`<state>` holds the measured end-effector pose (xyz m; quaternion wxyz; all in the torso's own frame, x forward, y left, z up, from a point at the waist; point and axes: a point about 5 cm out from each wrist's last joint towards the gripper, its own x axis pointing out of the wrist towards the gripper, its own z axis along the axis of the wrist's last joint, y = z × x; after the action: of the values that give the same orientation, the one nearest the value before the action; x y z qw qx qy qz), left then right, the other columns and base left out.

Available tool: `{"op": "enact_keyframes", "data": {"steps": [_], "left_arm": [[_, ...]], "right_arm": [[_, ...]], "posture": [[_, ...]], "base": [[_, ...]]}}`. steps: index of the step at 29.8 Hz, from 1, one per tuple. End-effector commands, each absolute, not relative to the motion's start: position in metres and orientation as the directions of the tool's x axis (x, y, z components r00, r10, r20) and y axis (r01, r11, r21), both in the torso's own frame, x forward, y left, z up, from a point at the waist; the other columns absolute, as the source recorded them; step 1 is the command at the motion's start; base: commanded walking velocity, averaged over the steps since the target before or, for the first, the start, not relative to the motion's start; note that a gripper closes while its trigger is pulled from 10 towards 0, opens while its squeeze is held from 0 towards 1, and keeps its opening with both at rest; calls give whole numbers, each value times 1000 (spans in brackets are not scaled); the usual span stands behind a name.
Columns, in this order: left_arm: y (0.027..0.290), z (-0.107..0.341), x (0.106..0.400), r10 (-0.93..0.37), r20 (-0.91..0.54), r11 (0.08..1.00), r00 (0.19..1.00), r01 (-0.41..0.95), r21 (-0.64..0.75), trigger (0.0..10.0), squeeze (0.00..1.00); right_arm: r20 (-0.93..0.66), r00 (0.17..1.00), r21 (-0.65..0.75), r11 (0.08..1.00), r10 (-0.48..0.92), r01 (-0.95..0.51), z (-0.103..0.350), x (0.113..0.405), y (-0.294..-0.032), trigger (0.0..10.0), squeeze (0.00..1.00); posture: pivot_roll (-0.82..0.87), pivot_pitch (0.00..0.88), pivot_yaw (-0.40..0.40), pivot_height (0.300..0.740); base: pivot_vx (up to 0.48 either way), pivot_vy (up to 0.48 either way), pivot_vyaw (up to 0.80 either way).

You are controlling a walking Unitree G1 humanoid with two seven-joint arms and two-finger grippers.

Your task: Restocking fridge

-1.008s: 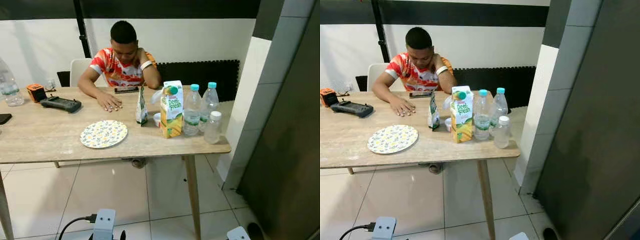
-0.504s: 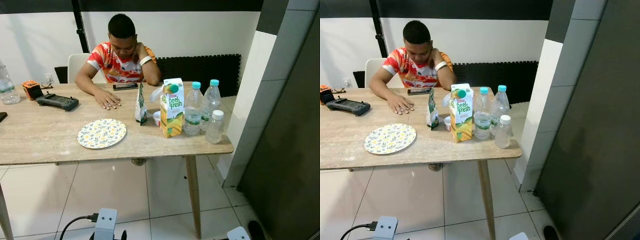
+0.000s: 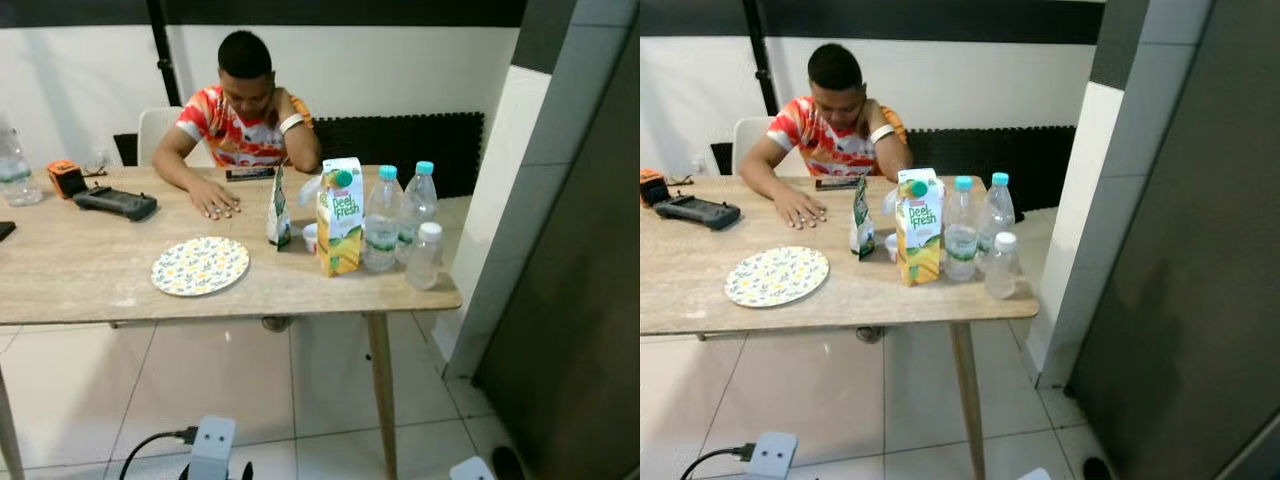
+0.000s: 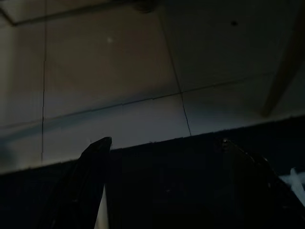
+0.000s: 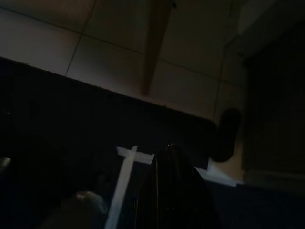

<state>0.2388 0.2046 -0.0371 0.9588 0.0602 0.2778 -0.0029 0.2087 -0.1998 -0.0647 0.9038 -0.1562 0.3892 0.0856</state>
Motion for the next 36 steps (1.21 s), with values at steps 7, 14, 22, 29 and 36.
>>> {"op": "enact_keyframes", "data": {"steps": [7,14,22,29,36], "left_arm": [[204,-38,238,26,-537,993,843,39,109,10000,0],[206,-37,239,29,-537,993,843,36,111,10000,0],[207,-35,243,30,-532,993,846,35,112,10000,0],[209,-33,245,26,-531,992,847,43,118,10000,0],[209,-32,246,13,-536,990,844,64,124,10000,0]], "right_arm": [[-733,679,-217,934,36,-284,-66,205,-201,10000,0],[-732,678,-215,918,74,-332,-64,211,-194,10000,0],[-721,683,-171,928,111,-331,-59,221,-190,10000,0],[-699,617,-62,828,362,-557,-39,249,-163,10000,0],[-220,528,-369,431,820,-823,142,333,-82,10000,0]], "posture": [[-40,49,-4,740],[-42,51,-1,740],[-38,57,3,740],[-40,68,14,740],[-46,103,49,740]], "base": [[0,0,0],[0,0,0],[0,0,0],[0,0,0],[0,0,0]]}}
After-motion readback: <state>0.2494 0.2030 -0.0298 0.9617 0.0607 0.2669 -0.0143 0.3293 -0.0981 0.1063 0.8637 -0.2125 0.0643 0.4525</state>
